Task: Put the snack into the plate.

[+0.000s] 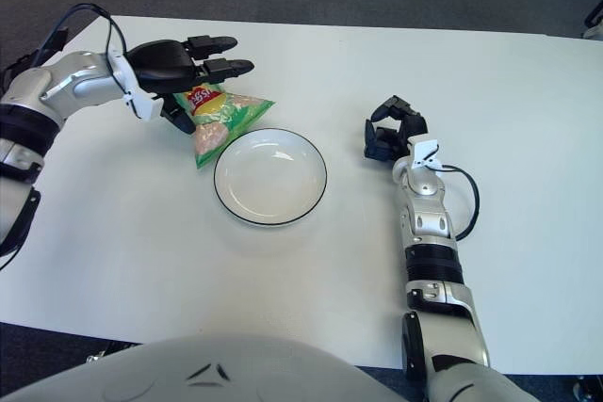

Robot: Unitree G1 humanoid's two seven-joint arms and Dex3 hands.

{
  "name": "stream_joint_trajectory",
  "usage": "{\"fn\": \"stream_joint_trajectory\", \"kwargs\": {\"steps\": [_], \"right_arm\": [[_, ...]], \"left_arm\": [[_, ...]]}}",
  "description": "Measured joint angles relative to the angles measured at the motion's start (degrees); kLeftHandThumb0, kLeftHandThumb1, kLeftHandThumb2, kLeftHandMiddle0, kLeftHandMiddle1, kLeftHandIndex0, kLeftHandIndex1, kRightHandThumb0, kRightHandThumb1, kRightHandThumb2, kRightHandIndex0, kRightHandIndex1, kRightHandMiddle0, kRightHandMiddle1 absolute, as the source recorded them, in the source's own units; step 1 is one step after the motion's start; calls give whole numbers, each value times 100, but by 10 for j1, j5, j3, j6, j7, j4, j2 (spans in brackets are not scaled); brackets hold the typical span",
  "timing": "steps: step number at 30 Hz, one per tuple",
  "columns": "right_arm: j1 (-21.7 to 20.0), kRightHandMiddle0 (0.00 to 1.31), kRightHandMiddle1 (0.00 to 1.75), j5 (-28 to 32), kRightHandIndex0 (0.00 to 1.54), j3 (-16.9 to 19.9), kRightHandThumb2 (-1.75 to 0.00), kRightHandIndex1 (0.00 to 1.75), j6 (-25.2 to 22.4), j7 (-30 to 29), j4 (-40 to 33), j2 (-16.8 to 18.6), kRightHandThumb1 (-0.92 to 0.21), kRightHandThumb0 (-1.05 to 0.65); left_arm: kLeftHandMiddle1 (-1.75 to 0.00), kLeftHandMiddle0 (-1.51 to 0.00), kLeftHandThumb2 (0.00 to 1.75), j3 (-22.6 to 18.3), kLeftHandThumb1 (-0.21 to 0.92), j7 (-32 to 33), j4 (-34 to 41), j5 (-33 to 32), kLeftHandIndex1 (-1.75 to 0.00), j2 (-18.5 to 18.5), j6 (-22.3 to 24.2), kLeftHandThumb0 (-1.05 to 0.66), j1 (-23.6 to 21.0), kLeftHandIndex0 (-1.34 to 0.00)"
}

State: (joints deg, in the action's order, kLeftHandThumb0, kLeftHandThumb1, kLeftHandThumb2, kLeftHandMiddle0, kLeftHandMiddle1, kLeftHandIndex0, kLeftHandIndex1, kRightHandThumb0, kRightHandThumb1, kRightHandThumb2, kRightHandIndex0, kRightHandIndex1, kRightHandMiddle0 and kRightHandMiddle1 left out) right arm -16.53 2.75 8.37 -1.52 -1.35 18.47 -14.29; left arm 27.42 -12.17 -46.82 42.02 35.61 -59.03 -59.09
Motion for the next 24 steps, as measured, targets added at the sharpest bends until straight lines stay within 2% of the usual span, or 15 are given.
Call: {"fn": "stream_joint_trajectory", "kwargs": {"steps": [11,24], "right_arm": [[1,63,175,0,130,-4,-134,175,-7,0,-8,2,-30,-49],[2,63,175,0,131,-6,-133,175,-7,1,-9,1,-30,-49]], "left_arm": [[0,0,40,45,70,-3,-33,53,0,-12,-20,-98,-30,0],[0,0,43,84,74,-9,-74,82,0,-15,-41,-102,-65,0]]}}
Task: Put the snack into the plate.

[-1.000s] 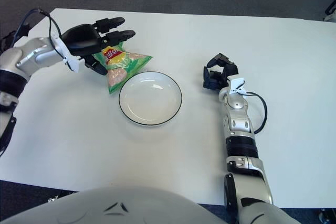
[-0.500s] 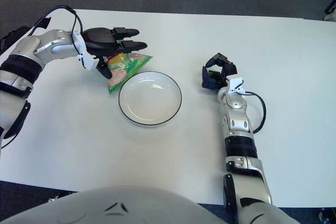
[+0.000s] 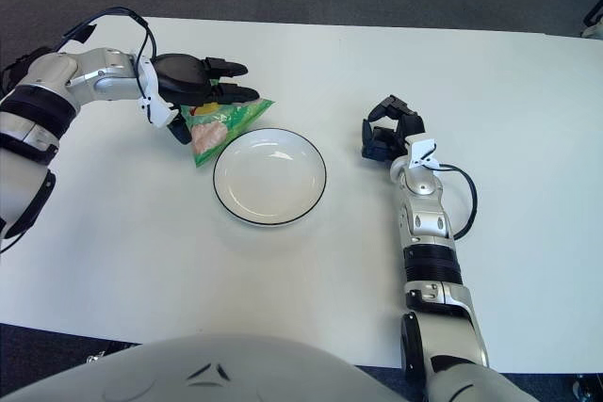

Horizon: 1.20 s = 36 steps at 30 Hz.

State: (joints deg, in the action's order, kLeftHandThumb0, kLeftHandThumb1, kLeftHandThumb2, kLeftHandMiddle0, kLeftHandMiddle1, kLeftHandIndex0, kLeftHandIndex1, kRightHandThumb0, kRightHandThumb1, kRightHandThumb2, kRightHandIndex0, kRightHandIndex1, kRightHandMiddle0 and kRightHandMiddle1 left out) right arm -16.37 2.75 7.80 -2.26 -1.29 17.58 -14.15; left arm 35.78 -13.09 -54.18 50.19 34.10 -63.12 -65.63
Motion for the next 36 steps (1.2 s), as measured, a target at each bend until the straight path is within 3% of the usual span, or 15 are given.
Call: {"fn": "stream_joint_trajectory", "kwargs": {"steps": [6,19,26,31,32,34,36], "right_arm": [[1,62,175,0,131,-1,-133,175,0,0,-2,0,-31,-49],[5,62,175,1,132,0,-133,175,0,4,-5,0,-31,-48],[7,62,175,1,132,-1,-132,175,0,5,-7,0,-31,-48],[7,62,175,1,132,-1,-132,175,0,6,-8,0,-31,-48],[8,62,175,1,132,-1,-133,175,0,6,-8,0,-31,-48],[8,62,175,1,132,-1,-133,175,0,6,-8,0,-31,-48],[9,62,175,1,132,-1,-133,175,0,6,-8,-1,-31,-49]], "left_arm": [[0,0,42,17,73,-11,-11,7,0,-7,1,-101,-4,0],[0,0,55,30,60,-58,-28,4,-3,-22,36,-93,-4,0],[-1,-2,68,50,54,-53,-49,23,-1,-29,71,-87,-4,0],[-6,-9,73,71,52,-3,-58,60,-2,-31,106,-80,-3,-1],[-13,-10,74,77,51,13,-61,69,-5,-31,114,-78,-3,-1],[-52,-5,79,86,48,47,-69,84,-13,-33,133,-72,-1,0],[-73,-3,83,99,45,91,-84,100,-19,-38,156,-67,3,0]]}}
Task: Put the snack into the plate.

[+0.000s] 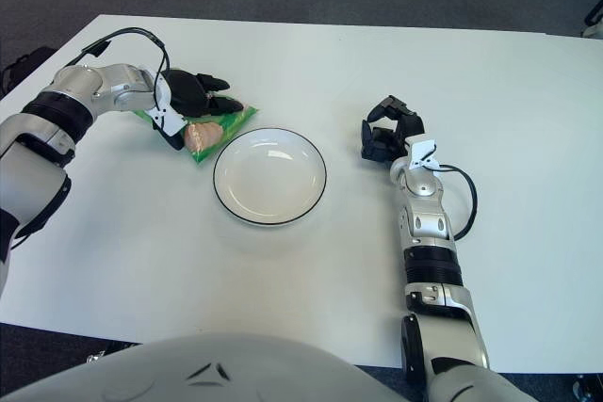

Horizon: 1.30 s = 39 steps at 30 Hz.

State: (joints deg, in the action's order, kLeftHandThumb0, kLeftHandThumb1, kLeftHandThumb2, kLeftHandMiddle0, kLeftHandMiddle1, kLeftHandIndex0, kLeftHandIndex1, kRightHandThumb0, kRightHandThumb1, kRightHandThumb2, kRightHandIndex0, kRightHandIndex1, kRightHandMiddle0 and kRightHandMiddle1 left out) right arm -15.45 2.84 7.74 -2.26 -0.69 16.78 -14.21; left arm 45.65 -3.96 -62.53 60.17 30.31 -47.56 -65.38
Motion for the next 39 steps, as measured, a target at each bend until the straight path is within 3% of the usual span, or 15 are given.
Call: {"fn": "stream_joint_trajectory", "kwargs": {"steps": [2,9,11,13,15,17,23,27,30,34,39], "right_arm": [[1,62,175,0,132,0,-133,175,0,0,-1,0,-31,-49],[5,62,175,0,132,0,-133,175,0,4,-6,-1,-31,-49],[6,62,175,0,131,-1,-133,175,0,6,-7,-1,-31,-49],[6,62,175,0,131,-1,-133,175,0,8,-7,-1,-31,-49],[6,62,175,0,131,-1,-133,175,0,8,-7,-1,-31,-49],[6,62,175,0,131,-1,-133,175,0,9,-7,-2,-31,-48],[7,62,175,0,131,-1,-132,175,0,9,-8,-2,-31,-48],[7,62,175,0,131,-2,-132,175,0,10,-8,-2,-32,-48],[6,62,175,0,131,-2,-132,175,0,10,-8,-2,-32,-48],[5,61,175,0,131,-2,-132,175,0,11,-8,-2,-32,-48],[4,61,175,-1,131,-3,-131,175,0,12,-8,-2,-32,-48]], "left_arm": [[-92,-1,90,15,40,52,-24,17,-30,-8,28,-59,4,0],[-122,-3,101,38,35,147,-80,31,-63,-26,92,-45,9,0],[-146,-13,107,38,34,167,-91,30,-102,-29,105,-38,12,0],[-156,-17,110,37,34,195,-98,24,-123,-30,114,-35,19,0],[-163,-29,99,36,47,219,-102,18,-148,-29,117,0,26,0],[-166,-37,94,35,55,240,-105,11,-164,-28,118,23,30,-4],[-141,-60,97,27,51,275,-107,-8,-173,-24,114,3,39,-29],[-129,-71,106,23,42,279,-107,-16,-174,-22,112,0,41,-42],[-124,-82,120,22,29,286,-106,-19,-175,-21,113,0,42,-51],[-141,-86,139,25,16,328,-103,-14,-175,-19,116,0,47,-54],[-152,-86,152,16,8,346,-97,-23,-175,-11,106,0,51,-58]]}}
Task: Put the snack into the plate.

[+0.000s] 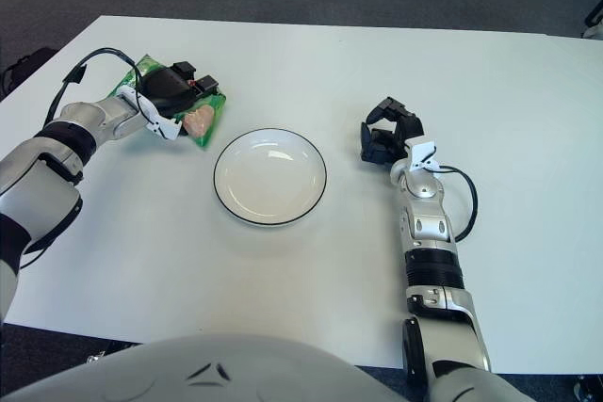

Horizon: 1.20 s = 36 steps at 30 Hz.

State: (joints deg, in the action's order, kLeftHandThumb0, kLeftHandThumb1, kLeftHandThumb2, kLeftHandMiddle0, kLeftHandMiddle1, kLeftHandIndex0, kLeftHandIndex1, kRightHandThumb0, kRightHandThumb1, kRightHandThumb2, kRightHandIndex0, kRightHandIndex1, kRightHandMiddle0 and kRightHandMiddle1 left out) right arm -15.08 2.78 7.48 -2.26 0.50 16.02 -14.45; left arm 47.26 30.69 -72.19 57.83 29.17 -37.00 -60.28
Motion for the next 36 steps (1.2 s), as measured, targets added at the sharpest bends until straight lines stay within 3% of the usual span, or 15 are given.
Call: {"fn": "stream_joint_trajectory", "kwargs": {"steps": [6,14,24,31,36], "right_arm": [[-1,61,175,0,131,0,-131,175,0,0,0,-1,-33,-48],[0,61,175,0,130,0,-130,175,0,1,0,-1,-33,-48],[-1,61,175,-1,130,-3,-131,175,0,1,1,-3,-33,-48],[-3,61,175,-1,130,-3,-131,175,0,1,0,-2,-33,-48],[-2,61,175,-1,130,-3,-131,175,0,1,1,-3,-32,-48]], "left_arm": [[-157,-87,158,-38,4,-60,44,-40,-175,26,-43,0,0,-61],[-159,-88,161,-95,2,-112,87,-93,-175,28,-50,0,-1,-63],[-156,-92,165,-166,-3,-141,251,-135,-175,39,-75,0,0,-66],[-161,-92,169,-209,-5,-141,407,-145,-175,40,-82,0,51,-67],[-164,-90,168,-224,-3,-149,494,-158,-175,34,-116,0,98,-65]]}}
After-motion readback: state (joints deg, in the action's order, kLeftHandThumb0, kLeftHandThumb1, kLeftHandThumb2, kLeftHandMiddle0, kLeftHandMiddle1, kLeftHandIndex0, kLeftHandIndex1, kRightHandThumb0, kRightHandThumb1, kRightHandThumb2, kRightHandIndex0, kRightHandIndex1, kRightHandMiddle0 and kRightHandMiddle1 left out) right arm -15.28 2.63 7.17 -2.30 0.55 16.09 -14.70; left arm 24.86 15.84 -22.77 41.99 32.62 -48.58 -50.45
